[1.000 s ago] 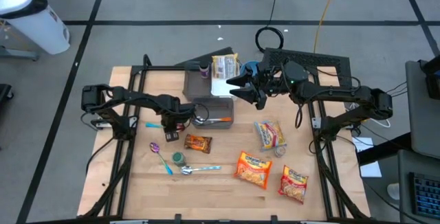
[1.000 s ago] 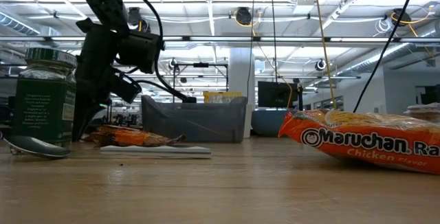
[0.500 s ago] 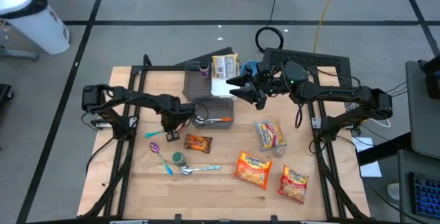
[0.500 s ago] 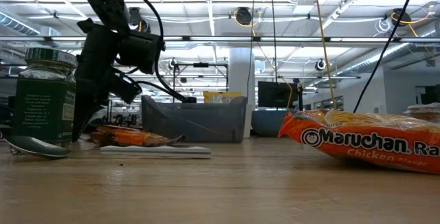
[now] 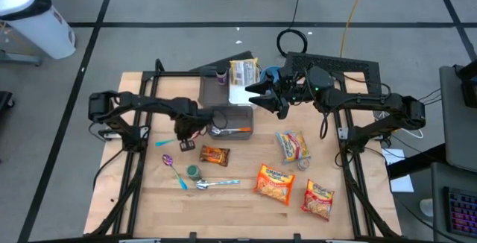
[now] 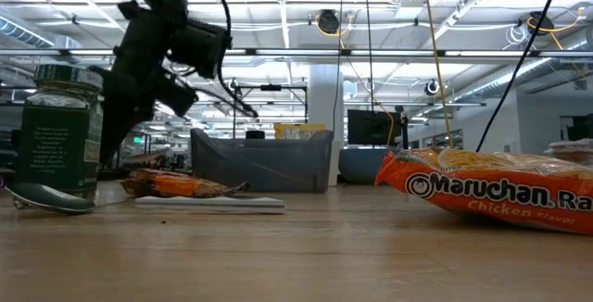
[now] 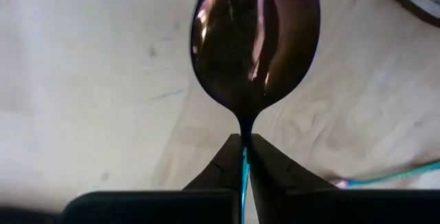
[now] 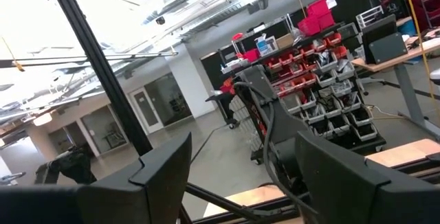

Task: Pick & Place Food Item
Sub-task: Put the top blue spoon into the bottom black bin

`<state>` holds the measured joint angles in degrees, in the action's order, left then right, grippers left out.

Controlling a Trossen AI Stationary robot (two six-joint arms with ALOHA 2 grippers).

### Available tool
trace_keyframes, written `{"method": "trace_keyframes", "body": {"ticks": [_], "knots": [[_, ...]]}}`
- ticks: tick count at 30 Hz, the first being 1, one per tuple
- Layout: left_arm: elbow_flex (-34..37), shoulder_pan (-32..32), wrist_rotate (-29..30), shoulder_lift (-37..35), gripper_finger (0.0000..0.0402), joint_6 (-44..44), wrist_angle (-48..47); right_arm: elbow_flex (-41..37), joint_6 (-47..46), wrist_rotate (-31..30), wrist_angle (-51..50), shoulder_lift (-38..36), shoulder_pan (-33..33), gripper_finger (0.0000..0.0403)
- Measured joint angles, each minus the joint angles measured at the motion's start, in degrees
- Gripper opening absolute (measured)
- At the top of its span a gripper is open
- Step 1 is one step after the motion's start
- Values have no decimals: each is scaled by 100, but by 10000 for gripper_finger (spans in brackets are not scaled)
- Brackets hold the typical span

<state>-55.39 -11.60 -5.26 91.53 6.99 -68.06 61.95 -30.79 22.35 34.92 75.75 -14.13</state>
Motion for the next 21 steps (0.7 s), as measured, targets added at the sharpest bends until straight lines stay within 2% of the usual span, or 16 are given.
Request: {"method": "trace_keyframes", "body": {"ticks": [7, 12, 16, 21], "knots": [[-803, -255, 204, -726, 11, 43, -551, 0, -2, -2, -1, 0, 0, 251], [-1534, -687, 291, -1465, 8, 467, -463, 0, -6, -5, -1, 0, 0, 251], [-2047, -1049, 292, -1907, 11, 1000, 128, 0, 43, -350, -178, 0, 72, 251], [-2379, -1223, 289, -2109, 8, 1471, 1463, 2, 486, -805, -674, 4, 297, 251]]}}
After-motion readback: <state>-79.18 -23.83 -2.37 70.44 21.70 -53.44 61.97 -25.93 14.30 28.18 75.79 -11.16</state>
